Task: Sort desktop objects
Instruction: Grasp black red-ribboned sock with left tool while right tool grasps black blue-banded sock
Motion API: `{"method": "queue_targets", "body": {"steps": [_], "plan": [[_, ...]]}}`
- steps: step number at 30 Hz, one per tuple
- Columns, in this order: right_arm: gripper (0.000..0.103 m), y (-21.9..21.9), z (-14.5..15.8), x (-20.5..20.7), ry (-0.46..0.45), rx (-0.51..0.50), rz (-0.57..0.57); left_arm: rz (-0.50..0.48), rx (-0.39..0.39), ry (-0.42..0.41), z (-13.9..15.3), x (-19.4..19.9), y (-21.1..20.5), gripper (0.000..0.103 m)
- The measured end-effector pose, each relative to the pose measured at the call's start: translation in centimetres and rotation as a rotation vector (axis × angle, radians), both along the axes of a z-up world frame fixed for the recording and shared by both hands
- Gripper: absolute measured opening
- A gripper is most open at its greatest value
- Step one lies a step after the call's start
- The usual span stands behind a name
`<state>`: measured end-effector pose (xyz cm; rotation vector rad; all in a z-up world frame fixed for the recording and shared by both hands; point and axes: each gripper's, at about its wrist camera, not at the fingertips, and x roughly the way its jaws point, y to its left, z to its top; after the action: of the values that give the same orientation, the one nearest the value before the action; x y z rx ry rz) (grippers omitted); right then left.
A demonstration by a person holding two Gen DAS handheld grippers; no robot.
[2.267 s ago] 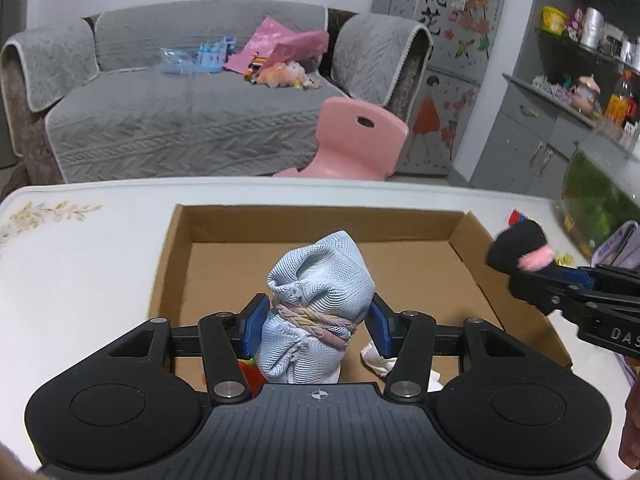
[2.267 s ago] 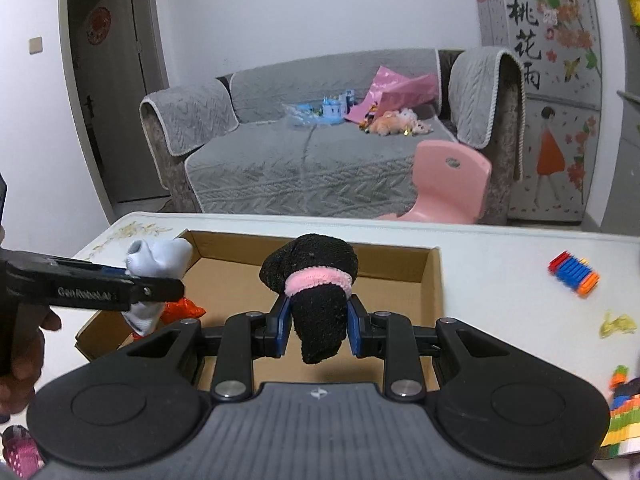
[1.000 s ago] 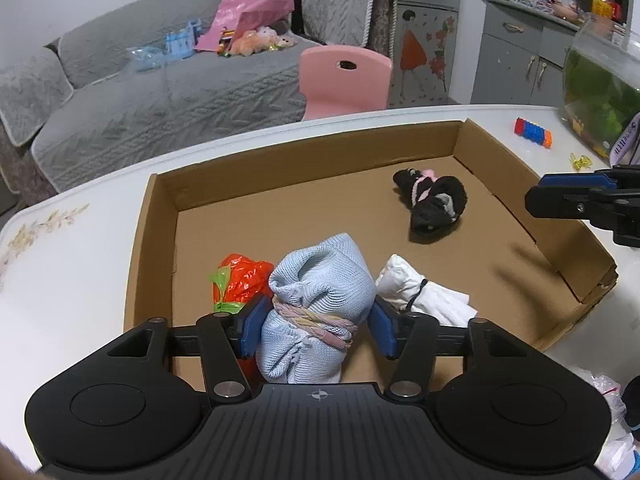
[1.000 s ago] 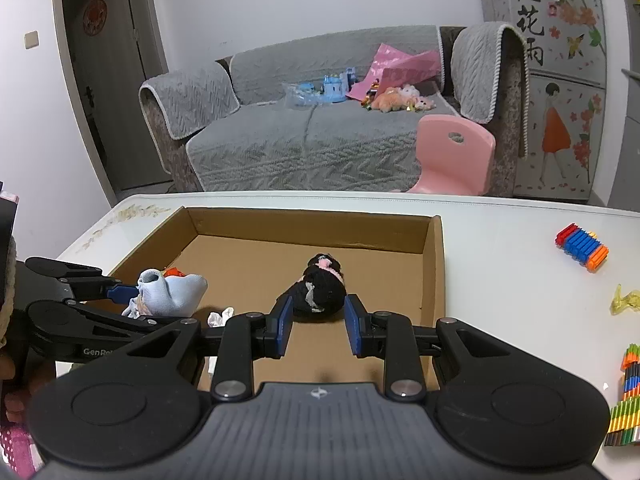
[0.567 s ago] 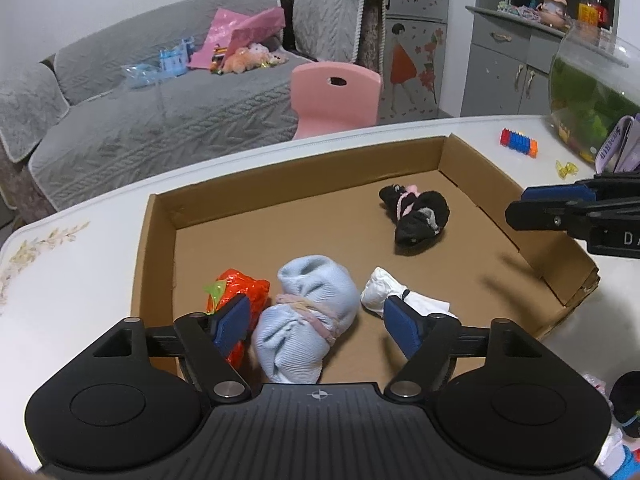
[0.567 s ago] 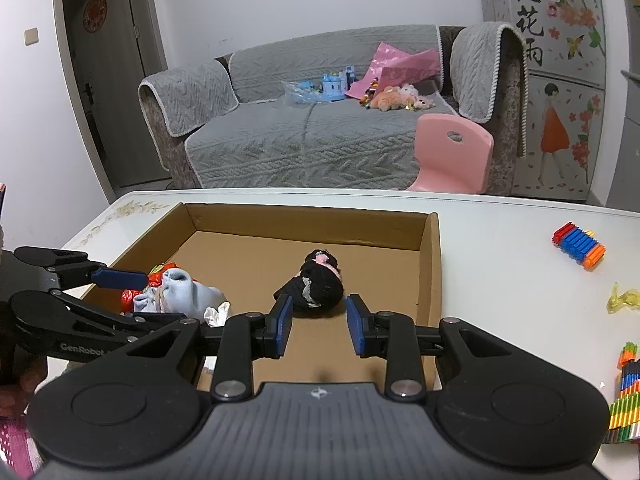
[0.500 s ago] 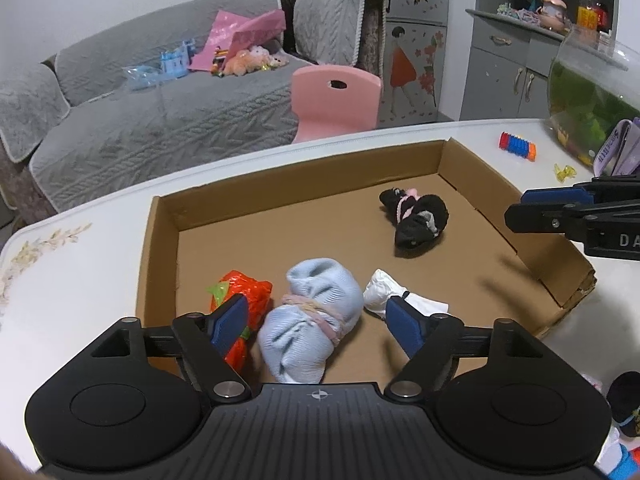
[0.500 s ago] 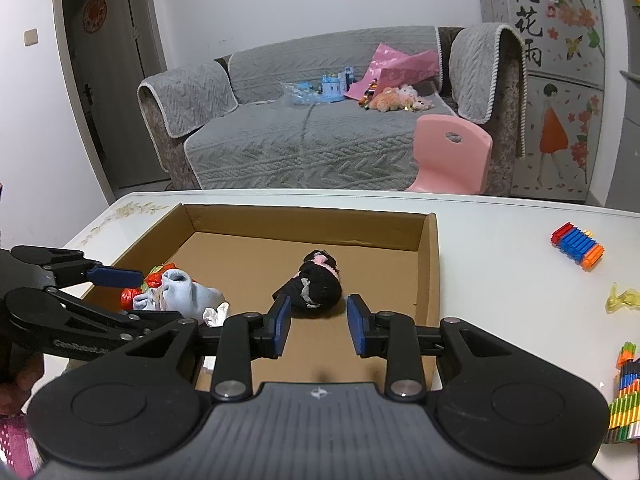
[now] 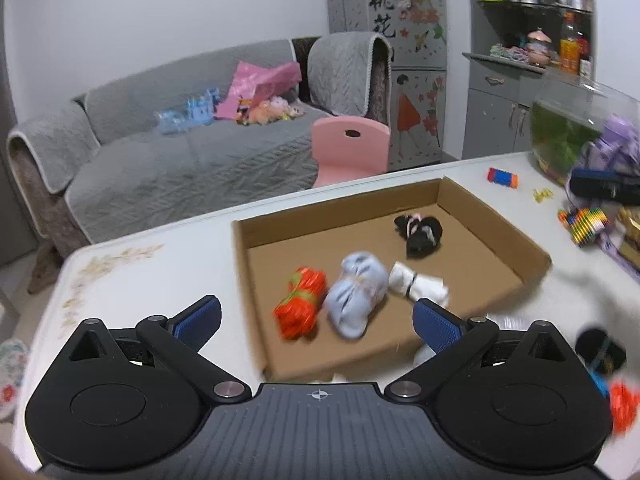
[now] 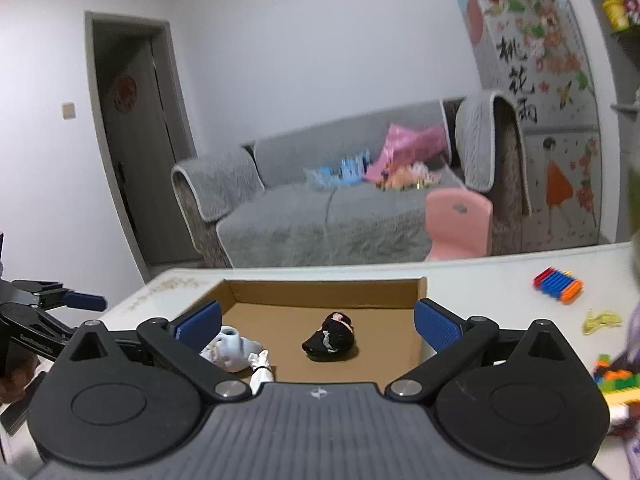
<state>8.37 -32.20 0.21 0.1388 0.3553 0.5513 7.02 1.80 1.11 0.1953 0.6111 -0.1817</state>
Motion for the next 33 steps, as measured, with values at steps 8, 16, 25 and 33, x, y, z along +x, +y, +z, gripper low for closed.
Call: {"method": "queue_targets", "body": {"steps": [8, 16, 25, 33], "plan": [[0.103, -3.2, -0.5, -3.2, -0.023, 0.07, 0.037, 0.012, -0.057, -0.054, -1.4, -8.3, 2.7, 0.103], [0.103, -3.0, -3.6, -4.2, 0.139, -0.016, 0.003, -0.008, -0.079, 0.074, -4.9, -10.2, 2.8, 0.103], [0.102, -0.3, -5.8, -2.5, 0.241, -0.156, 0.027, -0.023, -0.039, 0.148, -7.5, -10.3, 1.2, 0.103], [0.102, 1.0, -7.3, -2.2, 0.267, -0.279, 0.03, 0.009, -0.021, 0.217, -9.5, -9.1, 0.7, 0.103]]}}
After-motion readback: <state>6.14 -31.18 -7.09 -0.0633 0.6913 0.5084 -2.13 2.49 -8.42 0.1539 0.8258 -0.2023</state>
